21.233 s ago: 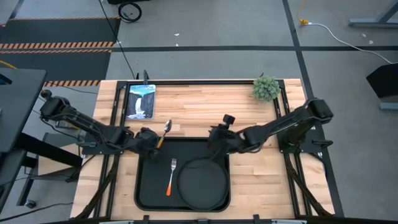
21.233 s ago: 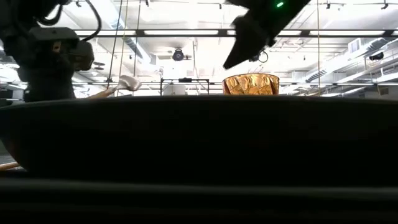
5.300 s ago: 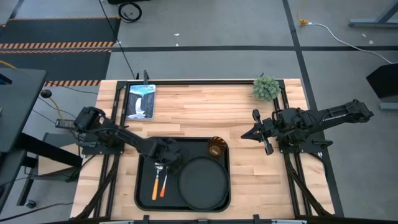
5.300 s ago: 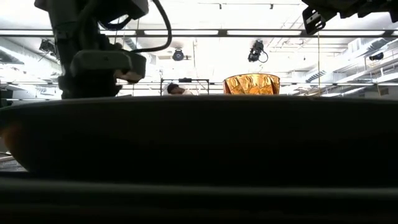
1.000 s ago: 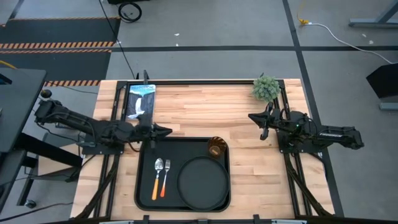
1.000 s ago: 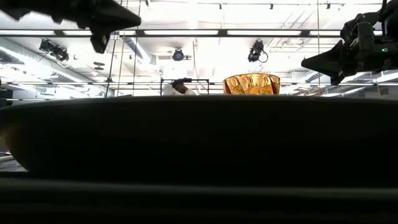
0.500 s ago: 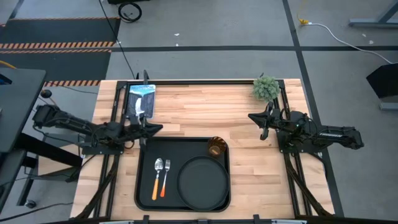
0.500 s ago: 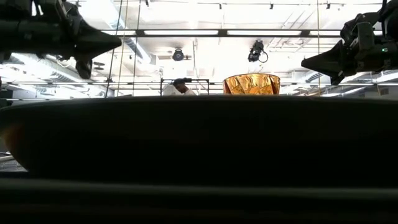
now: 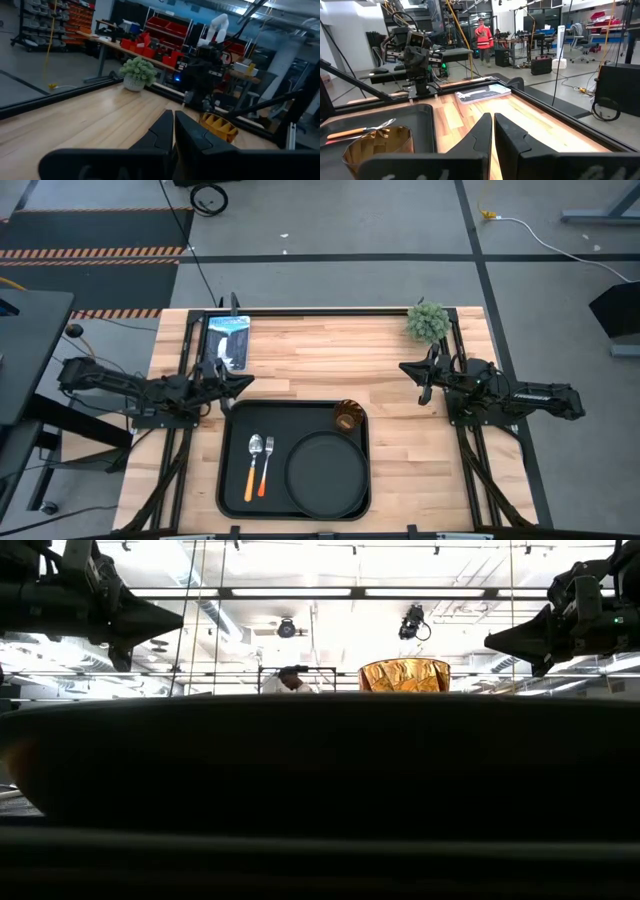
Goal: Pick and place plate/cup/fork/spoon on tray
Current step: Return to Home Position
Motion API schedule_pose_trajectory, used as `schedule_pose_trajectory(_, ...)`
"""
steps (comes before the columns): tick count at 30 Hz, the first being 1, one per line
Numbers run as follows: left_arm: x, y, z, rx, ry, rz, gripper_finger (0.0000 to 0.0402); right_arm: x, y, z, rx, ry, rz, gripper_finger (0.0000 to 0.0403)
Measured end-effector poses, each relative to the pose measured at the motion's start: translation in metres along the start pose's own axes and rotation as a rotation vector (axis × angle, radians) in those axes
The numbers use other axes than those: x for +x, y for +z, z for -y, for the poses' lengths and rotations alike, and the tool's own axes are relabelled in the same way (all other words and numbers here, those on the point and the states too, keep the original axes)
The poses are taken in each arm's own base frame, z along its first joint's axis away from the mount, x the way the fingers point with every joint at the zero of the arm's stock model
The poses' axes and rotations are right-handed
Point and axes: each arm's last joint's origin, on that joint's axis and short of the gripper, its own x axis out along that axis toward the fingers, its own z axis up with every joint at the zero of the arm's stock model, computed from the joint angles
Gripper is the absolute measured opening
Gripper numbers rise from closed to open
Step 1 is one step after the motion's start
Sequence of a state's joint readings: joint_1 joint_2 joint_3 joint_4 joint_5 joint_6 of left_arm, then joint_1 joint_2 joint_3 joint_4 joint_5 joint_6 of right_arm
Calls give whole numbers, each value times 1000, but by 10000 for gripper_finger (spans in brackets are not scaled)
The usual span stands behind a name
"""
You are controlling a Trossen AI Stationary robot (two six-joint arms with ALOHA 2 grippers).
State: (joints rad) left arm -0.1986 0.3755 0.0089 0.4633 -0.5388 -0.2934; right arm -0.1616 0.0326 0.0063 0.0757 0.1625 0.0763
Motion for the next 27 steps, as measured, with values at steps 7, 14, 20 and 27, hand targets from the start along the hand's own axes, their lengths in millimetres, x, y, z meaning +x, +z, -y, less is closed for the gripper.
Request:
schedule_pose_trajectory(7,-5,1,-3,67,0,-9,23,0,0,0,0,0,0,25)
schedule_pose_trajectory(14,-6,-7,-5,218,-4,-80,23,0,0,0,0,0,0,26)
schedule_pose_trajectory(20,-6,-7,-6,309,17,-78,23,0,0,0,0,0,1,27)
schedule_pose_trajectory(27,-6,-6,-6,295,23,-65,23,0,0,0,0,0,1,27)
